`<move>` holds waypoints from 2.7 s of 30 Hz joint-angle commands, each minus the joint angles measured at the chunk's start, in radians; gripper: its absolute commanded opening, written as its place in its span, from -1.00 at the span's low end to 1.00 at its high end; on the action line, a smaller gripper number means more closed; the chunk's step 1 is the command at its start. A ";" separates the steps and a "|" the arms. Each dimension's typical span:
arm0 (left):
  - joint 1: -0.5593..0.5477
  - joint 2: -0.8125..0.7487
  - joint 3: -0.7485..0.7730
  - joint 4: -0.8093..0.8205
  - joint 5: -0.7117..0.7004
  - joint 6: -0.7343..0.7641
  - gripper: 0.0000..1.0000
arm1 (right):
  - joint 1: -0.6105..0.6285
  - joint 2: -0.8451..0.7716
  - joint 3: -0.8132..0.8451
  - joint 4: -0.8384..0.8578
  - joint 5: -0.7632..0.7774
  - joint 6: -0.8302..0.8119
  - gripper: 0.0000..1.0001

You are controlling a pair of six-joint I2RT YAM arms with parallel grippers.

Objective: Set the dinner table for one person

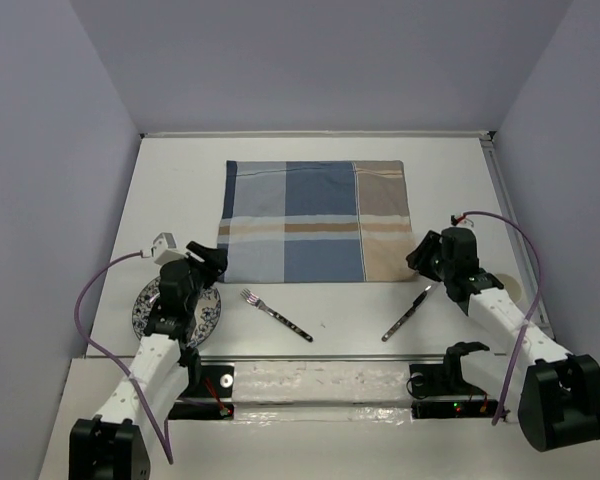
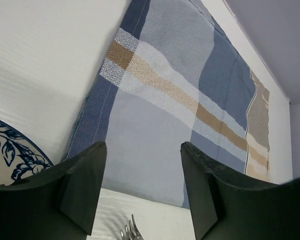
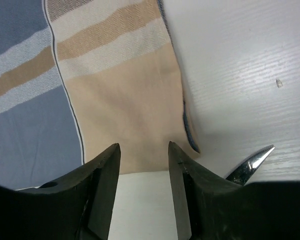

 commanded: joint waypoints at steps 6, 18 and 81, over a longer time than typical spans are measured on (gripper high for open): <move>-0.015 -0.148 0.213 -0.127 0.014 0.047 0.51 | -0.004 -0.033 0.220 -0.042 -0.110 -0.136 0.12; -0.029 -0.183 0.609 -0.237 0.183 0.301 0.71 | 0.631 0.383 0.446 0.246 -0.118 -0.007 0.18; -0.164 -0.379 0.648 -0.323 -0.346 0.536 0.98 | 0.960 0.993 1.012 0.563 -0.104 0.284 -1.00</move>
